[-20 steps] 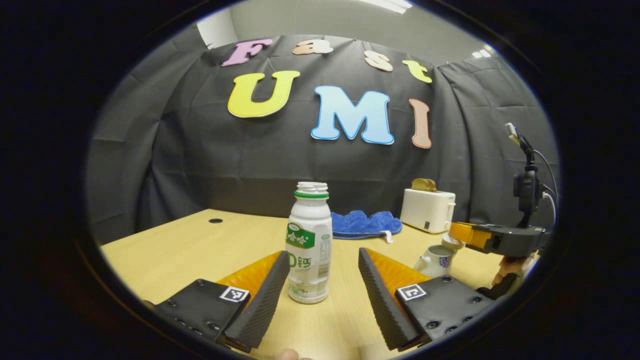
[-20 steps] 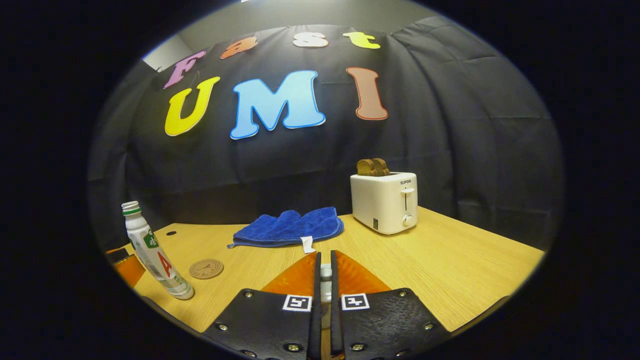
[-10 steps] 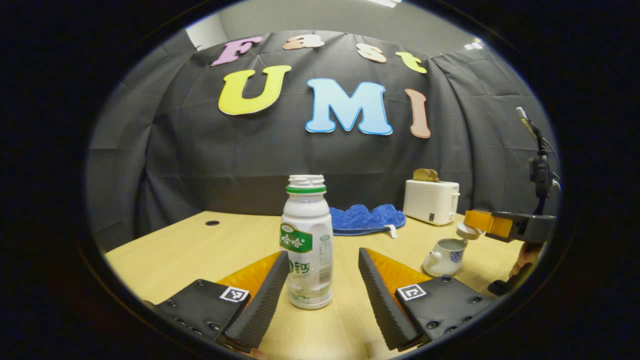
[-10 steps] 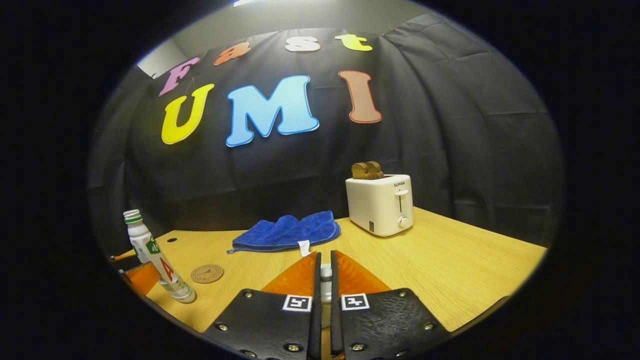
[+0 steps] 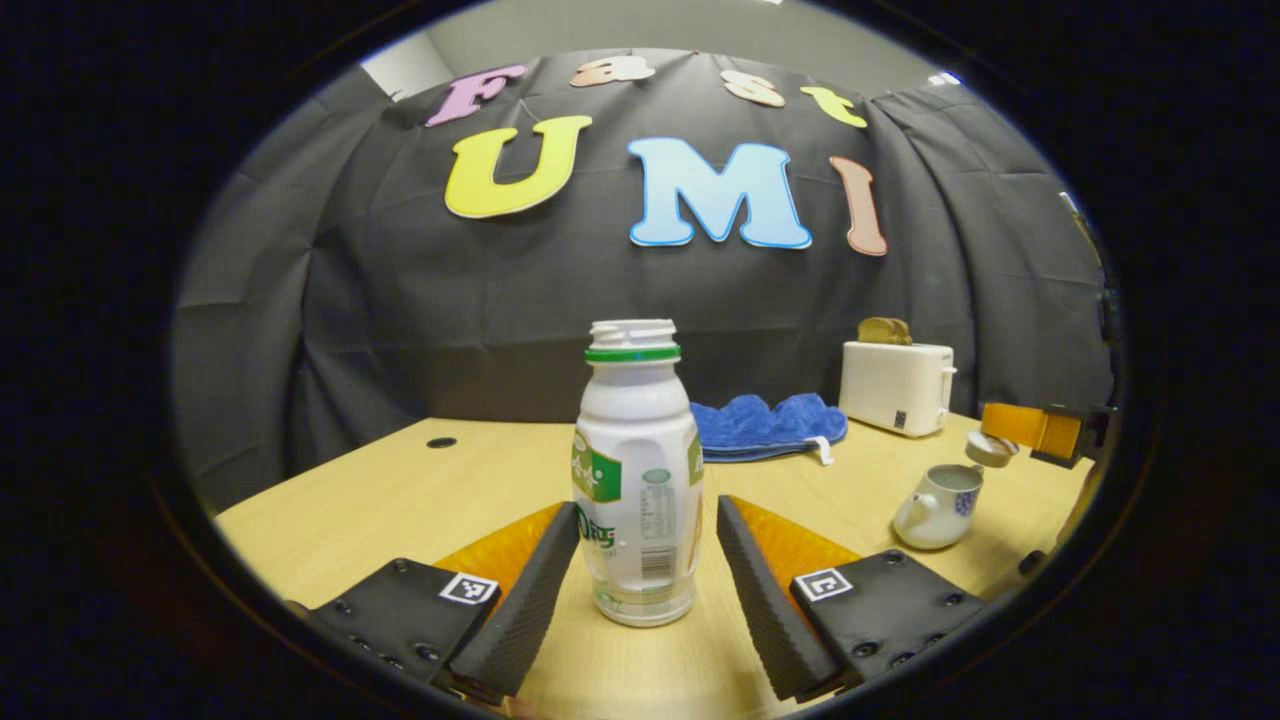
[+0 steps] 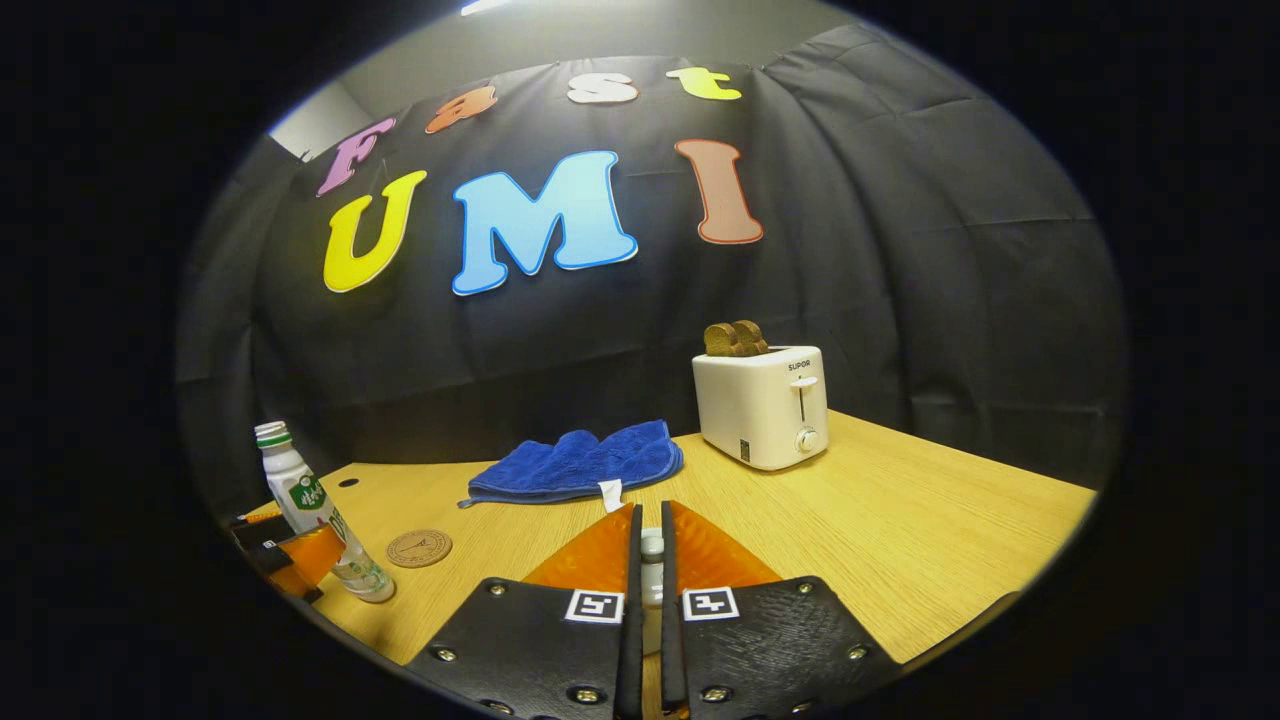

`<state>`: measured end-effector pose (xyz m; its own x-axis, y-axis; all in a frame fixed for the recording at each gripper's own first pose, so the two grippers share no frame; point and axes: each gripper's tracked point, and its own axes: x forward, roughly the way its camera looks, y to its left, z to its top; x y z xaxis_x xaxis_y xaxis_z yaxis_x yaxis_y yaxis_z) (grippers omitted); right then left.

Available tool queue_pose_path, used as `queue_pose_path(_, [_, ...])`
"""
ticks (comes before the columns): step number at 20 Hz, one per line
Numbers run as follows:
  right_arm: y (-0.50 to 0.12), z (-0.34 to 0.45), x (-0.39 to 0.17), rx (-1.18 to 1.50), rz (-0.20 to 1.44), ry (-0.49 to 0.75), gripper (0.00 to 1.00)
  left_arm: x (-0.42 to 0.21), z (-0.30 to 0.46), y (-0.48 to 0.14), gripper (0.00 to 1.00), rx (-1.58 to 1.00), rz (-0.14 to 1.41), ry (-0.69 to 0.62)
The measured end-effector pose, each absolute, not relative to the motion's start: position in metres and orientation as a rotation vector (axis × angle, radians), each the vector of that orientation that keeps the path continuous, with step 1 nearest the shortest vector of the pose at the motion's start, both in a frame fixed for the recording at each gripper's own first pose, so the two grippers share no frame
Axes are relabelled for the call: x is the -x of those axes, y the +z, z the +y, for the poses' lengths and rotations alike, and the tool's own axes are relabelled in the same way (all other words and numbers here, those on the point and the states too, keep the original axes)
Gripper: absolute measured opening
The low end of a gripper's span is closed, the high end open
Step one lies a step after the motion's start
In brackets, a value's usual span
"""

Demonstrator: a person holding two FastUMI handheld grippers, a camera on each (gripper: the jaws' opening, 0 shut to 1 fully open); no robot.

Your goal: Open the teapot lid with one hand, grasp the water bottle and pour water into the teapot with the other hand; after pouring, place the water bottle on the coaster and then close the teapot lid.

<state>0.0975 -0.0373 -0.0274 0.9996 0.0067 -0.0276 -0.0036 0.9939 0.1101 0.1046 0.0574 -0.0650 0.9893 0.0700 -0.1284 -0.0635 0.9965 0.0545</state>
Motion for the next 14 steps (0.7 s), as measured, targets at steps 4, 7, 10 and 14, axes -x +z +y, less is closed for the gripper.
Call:
queue_pose_path(4, [-0.025,-0.038,-0.097,-0.117,0.023,0.006,0.07,-0.113,0.061,-0.068,0.92,-0.063,0.142,0.078])
queue_pose_path(7, [-0.026,-0.037,-0.097,-0.118,0.024,0.011,0.07,-0.121,0.065,-0.070,0.98,-0.076,0.150,0.097])
queue_pose_path(10, [-0.023,-0.037,-0.096,-0.122,0.020,0.011,0.07,-0.124,0.064,-0.070,0.99,-0.080,0.156,0.094])
queue_pose_path(14, [-0.021,-0.040,-0.095,-0.132,0.012,0.006,0.07,-0.124,0.064,-0.071,0.88,-0.063,0.154,0.090])
